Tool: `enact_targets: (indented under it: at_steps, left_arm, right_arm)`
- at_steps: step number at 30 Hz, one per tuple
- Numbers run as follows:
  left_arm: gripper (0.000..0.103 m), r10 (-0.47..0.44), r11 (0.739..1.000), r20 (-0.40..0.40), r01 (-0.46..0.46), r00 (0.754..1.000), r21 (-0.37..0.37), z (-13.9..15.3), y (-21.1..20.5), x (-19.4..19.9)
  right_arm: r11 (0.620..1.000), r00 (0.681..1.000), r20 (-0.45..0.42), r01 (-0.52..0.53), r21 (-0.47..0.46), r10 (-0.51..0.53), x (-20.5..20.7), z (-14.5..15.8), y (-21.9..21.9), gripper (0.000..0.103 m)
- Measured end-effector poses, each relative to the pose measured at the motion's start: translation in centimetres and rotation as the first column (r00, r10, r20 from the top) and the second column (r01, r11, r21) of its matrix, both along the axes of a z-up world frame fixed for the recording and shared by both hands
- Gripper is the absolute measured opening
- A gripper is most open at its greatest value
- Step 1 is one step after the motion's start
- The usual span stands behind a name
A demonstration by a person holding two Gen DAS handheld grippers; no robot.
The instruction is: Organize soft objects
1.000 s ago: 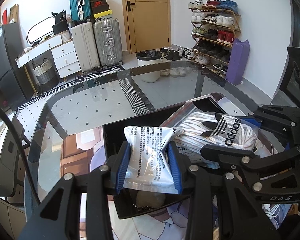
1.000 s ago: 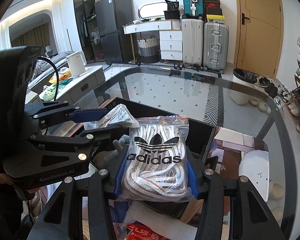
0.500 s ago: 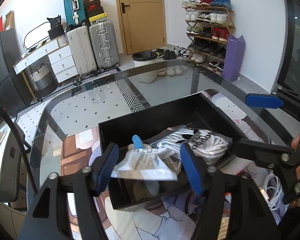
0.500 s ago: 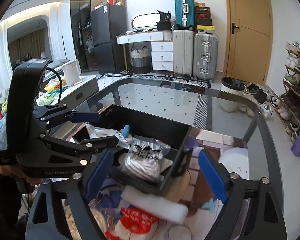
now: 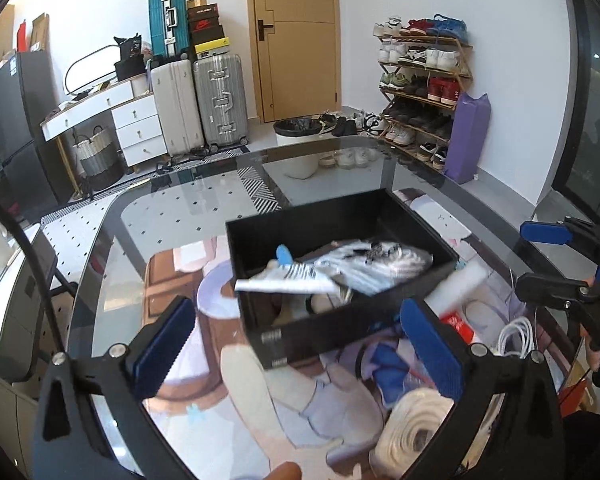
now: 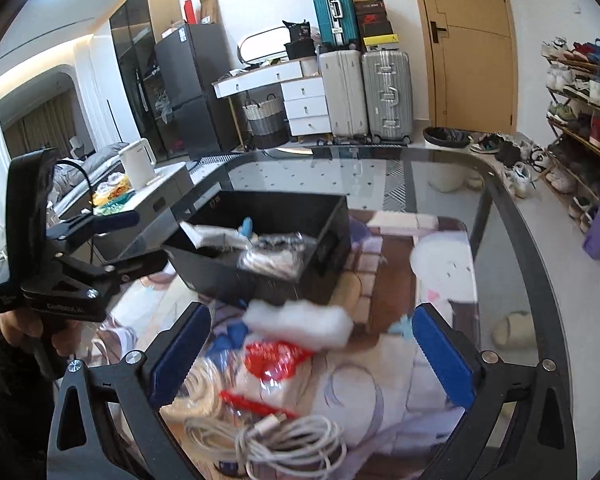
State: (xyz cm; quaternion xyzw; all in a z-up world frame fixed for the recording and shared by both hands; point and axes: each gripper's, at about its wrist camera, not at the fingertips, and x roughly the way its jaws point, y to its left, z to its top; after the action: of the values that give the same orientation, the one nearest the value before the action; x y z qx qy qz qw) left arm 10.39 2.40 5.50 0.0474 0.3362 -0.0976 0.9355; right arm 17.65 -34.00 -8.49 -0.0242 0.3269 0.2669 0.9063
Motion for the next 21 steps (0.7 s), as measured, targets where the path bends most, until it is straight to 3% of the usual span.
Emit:
enact_targets:
  at_steps: [9,14,21]
  left_arm:
    - [0.103,-0.004,1.0,-0.008,0.004,1.0,0.019,-1.3,-0.5,-3.2]
    - [0.103,-0.013,1.0,-0.022,0.013,1.0,0.026,-2.1,-1.0,-4.2]
    - [0.103,-0.026,0.999,-0.038,0.027,0.999,0.024,-2.9,-1.4,-4.9]
  right_arm:
    - [1.0,0.999,-0.038,-0.012,-0.014,0.011,-3.1,-1.6,-1.1,0.102]
    - [0.999,0.999,-0.047,-0.011,0.049,0.013,-3.8,-1.8,-1.8,0.102]
    - [0.999,0.998,-0.059,-0.034,-0.001,0.034,-4.6,-2.7,-1.5,0.102]
